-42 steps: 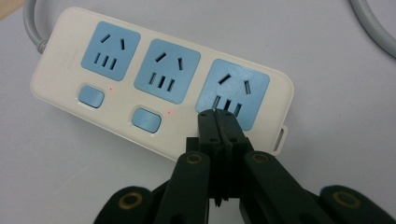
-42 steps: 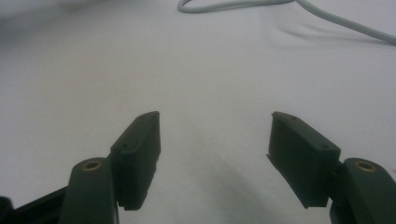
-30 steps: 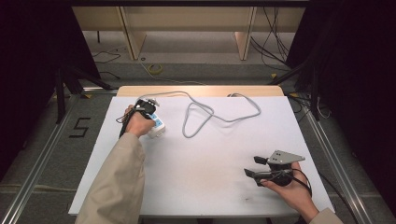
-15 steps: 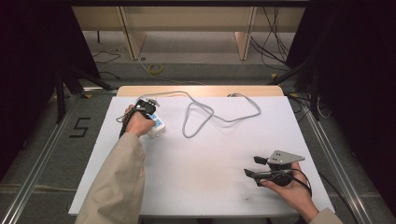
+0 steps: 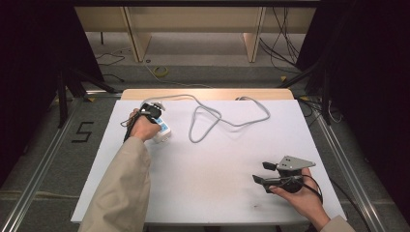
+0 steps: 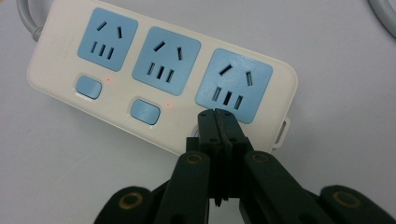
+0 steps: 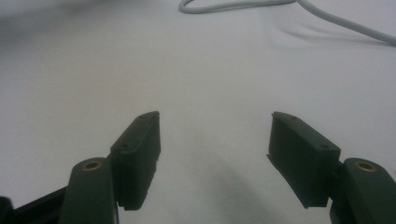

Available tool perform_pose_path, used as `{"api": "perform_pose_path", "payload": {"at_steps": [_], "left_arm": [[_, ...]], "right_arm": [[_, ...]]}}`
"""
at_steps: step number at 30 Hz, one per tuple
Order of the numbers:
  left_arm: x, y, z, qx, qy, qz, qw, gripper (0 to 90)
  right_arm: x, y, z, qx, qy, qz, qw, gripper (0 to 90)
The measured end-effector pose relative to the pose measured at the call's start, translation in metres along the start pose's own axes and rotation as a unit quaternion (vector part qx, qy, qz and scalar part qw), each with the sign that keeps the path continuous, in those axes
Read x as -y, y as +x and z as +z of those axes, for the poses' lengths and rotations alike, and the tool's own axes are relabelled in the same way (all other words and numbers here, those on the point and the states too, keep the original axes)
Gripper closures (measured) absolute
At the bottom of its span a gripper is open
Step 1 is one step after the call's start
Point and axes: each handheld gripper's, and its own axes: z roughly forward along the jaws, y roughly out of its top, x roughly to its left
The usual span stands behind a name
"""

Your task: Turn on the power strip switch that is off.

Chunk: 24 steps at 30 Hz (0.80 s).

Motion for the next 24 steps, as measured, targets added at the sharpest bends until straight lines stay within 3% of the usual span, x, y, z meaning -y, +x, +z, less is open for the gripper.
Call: {"api": "perform_pose_path", "payload": {"at_steps": [15,24], "left_arm": [[-0.0021,-0.0015,0.0007,-0.004,0.009,0.010,0.9999,90.0],[-0.0019,0.0000,0.0012,0.001,0.008,-0.005,1.0000,90.0]], "right_arm": [[0.0001,0.0002,0.0002,-0.001,0.001,-0.002,1.0000,35.0],[-0.0001,0.0002,0.0001,-0.001,-0.001,-0.004,1.0000,35.0]]}}
